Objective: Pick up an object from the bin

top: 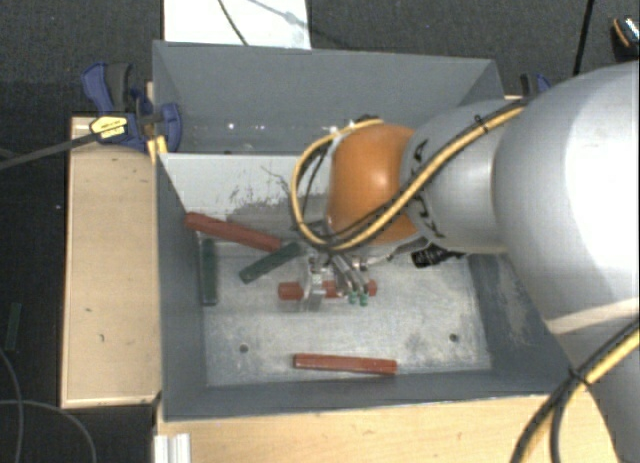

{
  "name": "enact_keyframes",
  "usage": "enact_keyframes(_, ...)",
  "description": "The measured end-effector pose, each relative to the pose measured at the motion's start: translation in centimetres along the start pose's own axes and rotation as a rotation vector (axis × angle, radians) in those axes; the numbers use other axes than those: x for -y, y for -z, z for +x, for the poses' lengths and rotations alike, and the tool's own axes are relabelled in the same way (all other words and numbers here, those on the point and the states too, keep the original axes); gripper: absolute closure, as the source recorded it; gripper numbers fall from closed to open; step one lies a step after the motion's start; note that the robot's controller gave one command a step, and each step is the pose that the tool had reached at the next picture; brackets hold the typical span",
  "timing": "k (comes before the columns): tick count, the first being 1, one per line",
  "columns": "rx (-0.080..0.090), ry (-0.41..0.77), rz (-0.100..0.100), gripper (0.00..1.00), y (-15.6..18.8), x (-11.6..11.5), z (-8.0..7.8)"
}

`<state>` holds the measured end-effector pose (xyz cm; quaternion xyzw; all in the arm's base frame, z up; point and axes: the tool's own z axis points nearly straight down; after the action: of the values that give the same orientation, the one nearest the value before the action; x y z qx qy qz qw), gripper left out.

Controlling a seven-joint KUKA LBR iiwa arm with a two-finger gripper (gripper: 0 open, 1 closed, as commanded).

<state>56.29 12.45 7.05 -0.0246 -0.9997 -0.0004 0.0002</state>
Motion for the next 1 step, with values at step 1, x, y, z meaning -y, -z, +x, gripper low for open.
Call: enact_keyframes(1,0.010,0.042,-0.001,1.00,11.30,0.62,2.82)
